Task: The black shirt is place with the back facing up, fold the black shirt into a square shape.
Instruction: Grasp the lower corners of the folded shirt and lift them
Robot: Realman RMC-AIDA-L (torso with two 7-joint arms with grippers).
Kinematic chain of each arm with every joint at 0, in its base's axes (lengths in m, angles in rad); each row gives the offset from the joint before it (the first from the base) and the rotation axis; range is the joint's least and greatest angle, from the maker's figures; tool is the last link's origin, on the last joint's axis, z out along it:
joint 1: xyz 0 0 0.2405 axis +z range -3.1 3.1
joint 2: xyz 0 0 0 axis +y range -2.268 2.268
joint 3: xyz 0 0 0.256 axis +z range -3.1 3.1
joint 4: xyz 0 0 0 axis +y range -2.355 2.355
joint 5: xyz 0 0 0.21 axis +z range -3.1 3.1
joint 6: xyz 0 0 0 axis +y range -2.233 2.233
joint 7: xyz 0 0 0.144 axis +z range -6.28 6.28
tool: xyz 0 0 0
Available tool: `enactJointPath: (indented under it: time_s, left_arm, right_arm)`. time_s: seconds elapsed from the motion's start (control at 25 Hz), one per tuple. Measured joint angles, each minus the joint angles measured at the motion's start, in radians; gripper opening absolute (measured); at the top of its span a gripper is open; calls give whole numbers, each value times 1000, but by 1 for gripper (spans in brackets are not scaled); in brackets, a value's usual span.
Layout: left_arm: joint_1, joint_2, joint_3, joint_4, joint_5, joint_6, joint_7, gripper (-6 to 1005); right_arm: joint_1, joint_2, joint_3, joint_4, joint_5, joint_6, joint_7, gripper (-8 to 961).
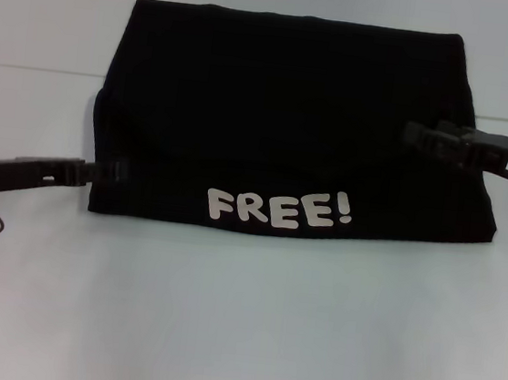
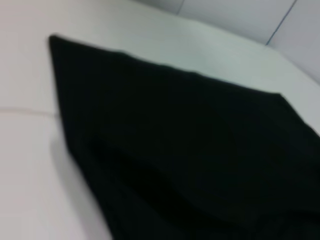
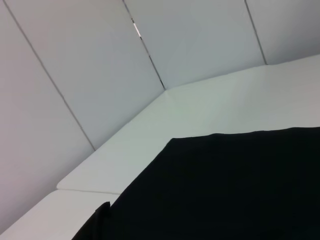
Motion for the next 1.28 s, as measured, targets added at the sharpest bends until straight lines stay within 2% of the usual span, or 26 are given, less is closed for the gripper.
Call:
enactJointPath:
  time_s: [0.2,0.32,0.56,1.28]
  left_arm:
    - [-18,2,5,-19,65,-23,-69,951]
    - [-34,5,6,-50,77,-51,-72,951]
    - [-50,8,6,-80,99,-87,-71,951]
    - [-47,9,6,-77,112,-21,-19,949]
  right_arm:
    - [8,1,-25,-5,0,-3,0,759]
    - [13,0,-68,-7,2,-11,-4,754]
    - [23,5,-73,-11,6,-11,-12,752]
    - [25,12,-63,-11,8,4,-24,747]
